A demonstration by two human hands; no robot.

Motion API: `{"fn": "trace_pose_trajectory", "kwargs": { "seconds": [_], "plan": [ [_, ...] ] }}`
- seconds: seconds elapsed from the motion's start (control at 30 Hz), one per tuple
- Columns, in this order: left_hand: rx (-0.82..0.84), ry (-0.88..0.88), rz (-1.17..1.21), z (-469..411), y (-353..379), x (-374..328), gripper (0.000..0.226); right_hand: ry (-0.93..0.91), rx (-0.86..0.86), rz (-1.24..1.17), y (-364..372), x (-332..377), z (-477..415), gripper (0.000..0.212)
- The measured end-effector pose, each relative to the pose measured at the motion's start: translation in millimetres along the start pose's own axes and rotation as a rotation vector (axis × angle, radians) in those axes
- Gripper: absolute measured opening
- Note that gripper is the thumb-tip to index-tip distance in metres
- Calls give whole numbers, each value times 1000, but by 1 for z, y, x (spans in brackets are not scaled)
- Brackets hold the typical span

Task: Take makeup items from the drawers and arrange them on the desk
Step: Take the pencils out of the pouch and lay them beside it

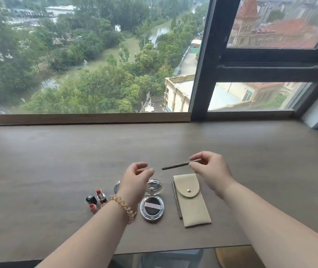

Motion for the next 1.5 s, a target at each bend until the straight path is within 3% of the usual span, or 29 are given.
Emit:
{"fn": "trace_pose_trajectory", "kwargs": {
  "seconds": [0.13, 0.37, 0.53, 0.67, 1.27, 1.5],
  "plan": [
    [236, 171, -134, 3, 8, -36, 30, -108, 80, -266, -8, 38, 8, 8],
    [436, 221, -229, 20, 17, -51, 8, -79, 79, -527, 0, 59, 22, 11],
    [406, 242, -185, 27, 25, -53, 11, -1, 78, -578, 6, 57, 24, 10],
    [412, 251, -205, 29, 37, -52, 21, 53, 133, -543, 13, 51, 27, 22],
    [370, 109, -430, 15, 72, -22, 44, 441, -188, -402, 22, 20, 2, 30],
    [375, -56, -230, 14, 76, -20, 42, 552, -203, -402, 36, 14, -10, 19]
  ]
}}
Point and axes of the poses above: each hand's wrist, its own z-axis away from the middle knuckle, its own y-axis out of the palm, x = y × z, the point moved 3 cm from there along -z, towards the middle knuckle, and after that the axes turned 6 degrees about z, right-handed, at the moved point
